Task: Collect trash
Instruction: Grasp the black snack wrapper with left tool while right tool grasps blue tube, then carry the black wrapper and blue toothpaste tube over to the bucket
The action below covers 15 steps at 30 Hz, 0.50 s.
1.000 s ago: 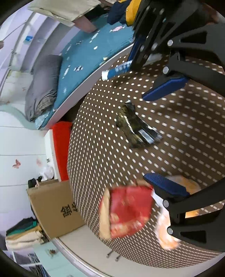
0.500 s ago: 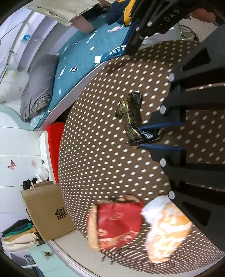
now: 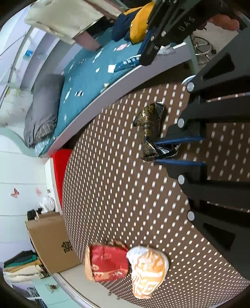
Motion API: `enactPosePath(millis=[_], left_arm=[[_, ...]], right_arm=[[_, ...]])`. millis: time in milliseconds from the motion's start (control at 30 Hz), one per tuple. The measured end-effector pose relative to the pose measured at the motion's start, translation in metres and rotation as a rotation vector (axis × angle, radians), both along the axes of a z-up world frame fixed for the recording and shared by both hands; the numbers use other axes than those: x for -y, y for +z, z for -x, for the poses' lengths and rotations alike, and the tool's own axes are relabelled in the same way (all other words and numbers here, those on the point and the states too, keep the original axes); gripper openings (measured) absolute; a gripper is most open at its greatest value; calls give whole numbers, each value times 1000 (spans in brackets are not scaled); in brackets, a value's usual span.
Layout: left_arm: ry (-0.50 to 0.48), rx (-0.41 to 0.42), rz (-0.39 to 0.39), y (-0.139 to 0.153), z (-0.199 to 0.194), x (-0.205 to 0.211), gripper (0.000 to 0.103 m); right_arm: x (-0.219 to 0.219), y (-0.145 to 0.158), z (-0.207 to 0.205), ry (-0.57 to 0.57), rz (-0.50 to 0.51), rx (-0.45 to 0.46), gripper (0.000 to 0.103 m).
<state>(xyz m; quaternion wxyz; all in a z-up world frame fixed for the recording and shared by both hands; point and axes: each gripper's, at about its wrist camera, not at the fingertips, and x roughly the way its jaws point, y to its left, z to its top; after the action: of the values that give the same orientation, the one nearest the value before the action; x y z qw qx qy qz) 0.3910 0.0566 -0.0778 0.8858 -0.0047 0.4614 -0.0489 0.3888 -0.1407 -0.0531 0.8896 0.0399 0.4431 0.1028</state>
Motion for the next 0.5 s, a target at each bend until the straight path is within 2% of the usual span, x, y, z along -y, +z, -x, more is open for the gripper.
enactPosePath(millis=[500], left_arm=[[-180, 8, -23, 10, 29, 106, 15]], right_arm=[[93, -16, 47, -163, -52, -28, 12]])
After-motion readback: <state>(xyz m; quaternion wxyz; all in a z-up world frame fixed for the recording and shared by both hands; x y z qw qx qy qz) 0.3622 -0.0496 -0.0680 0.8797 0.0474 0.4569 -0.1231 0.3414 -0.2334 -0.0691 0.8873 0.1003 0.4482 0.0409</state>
